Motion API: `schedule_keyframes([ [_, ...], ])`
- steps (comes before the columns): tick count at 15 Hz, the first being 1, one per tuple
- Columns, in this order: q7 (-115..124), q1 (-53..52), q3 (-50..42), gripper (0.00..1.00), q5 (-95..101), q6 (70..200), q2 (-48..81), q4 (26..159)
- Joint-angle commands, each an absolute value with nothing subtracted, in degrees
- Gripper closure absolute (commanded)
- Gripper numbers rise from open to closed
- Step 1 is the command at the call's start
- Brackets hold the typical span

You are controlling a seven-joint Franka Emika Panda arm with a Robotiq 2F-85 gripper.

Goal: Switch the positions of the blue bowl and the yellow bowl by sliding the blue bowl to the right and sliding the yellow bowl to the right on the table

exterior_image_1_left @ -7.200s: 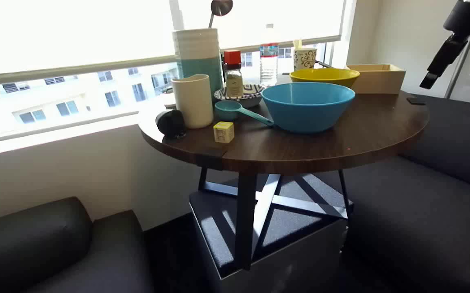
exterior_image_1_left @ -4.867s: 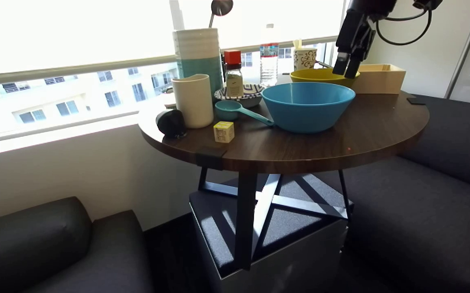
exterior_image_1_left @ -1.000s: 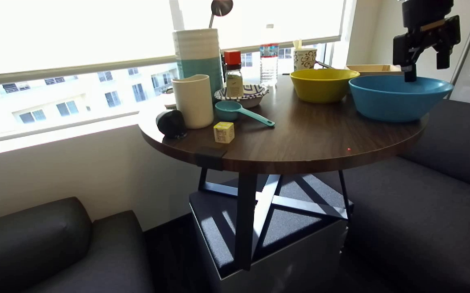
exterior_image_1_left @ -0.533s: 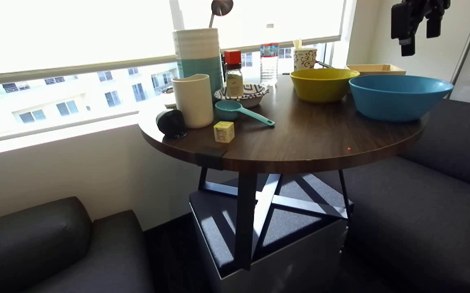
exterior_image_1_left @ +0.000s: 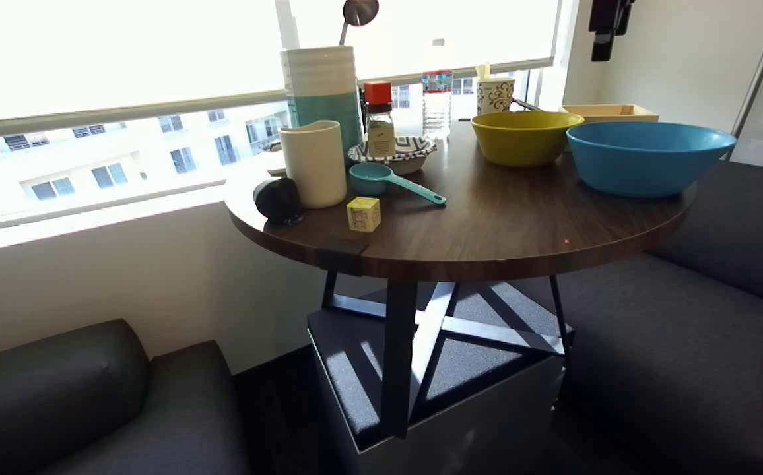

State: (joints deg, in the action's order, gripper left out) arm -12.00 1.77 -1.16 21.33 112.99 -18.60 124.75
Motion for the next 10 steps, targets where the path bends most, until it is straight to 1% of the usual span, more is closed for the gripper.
schedule_keyframes([
  [1, -22.60, -0.27, -3.95, 0.00, 16.90, 120.37, -13.81, 122.13],
  [4, -31.40, -1.89, -5.17, 0.00, 8.18, 122.67, -10.58, 121.17],
  [10, -41.53, -2.37, -4.87, 0.00, -4.79, 118.80, -6.71, 119.36],
])
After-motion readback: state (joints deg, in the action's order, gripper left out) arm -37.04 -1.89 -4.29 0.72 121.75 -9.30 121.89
